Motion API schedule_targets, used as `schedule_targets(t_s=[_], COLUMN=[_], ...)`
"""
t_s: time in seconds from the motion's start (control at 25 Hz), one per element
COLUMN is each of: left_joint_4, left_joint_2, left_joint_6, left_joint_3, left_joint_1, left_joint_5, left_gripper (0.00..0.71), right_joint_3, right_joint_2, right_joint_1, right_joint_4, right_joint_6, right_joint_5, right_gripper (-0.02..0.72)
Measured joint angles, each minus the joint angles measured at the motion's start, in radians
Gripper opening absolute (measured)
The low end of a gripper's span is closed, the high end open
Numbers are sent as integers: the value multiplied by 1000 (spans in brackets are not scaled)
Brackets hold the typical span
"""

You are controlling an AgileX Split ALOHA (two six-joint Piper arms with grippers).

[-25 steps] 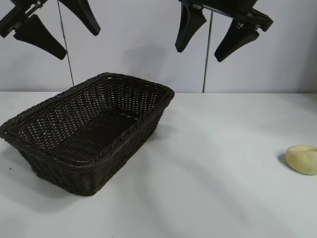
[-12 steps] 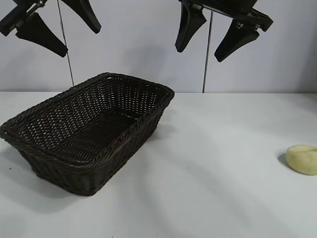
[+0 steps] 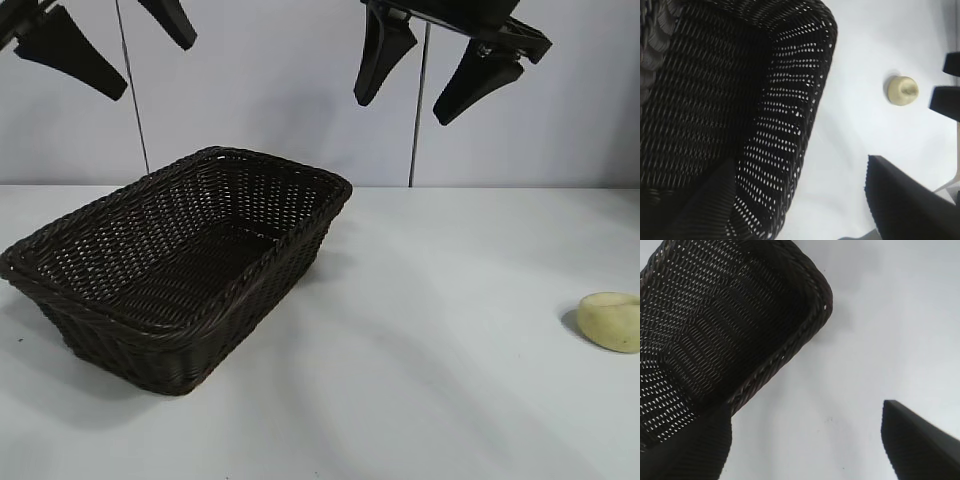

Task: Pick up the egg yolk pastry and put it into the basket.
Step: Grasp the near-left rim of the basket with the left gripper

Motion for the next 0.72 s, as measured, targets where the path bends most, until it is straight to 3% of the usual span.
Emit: schedule_targets(t_s=[0.36, 0.72], left_joint_4=[38, 46], left_joint_2=[-144, -275], left_joint_6=[-46, -273], left_joint_3=[188, 468], left_joint_1=[0, 0], left_joint_5=[-7, -194], left_gripper=[529, 529], right_joint_3=[0, 0], right_joint_2=[0, 0], right_joint_1=[0, 0], right_joint_4=[-2, -2], right_joint_6=[0, 0], right_joint_5=[6, 7], right_gripper=[590, 590])
